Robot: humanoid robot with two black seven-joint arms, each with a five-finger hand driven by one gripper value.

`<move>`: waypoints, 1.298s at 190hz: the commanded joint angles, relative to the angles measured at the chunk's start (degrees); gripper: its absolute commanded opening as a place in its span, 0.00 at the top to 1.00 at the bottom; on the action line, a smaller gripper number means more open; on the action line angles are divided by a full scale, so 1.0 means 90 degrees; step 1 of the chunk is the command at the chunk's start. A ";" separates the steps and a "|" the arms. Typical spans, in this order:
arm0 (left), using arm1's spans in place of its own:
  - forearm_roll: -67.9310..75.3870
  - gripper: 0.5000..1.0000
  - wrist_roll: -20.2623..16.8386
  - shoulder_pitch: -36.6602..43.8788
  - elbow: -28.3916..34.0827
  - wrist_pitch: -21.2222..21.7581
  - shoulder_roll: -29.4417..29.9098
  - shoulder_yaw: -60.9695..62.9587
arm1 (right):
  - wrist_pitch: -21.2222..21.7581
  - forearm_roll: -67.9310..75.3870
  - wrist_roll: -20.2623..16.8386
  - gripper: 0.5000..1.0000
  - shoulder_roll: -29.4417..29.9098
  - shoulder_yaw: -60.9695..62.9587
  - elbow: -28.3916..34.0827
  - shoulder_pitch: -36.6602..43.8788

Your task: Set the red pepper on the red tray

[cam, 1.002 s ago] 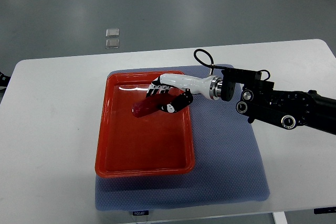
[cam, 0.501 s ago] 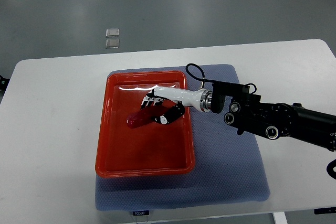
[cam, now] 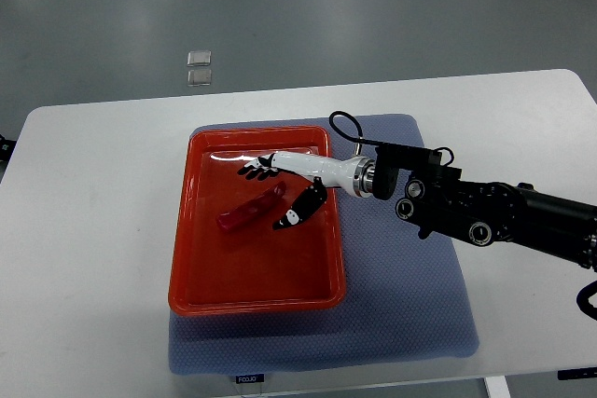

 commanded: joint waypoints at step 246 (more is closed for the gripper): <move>0.0000 0.00 0.0004 0.0000 0.0000 0.0000 0.0000 0.0000 | -0.0210 0.5139 0.0264 0.20 -0.0501 0.4370 -0.1142 -0.1334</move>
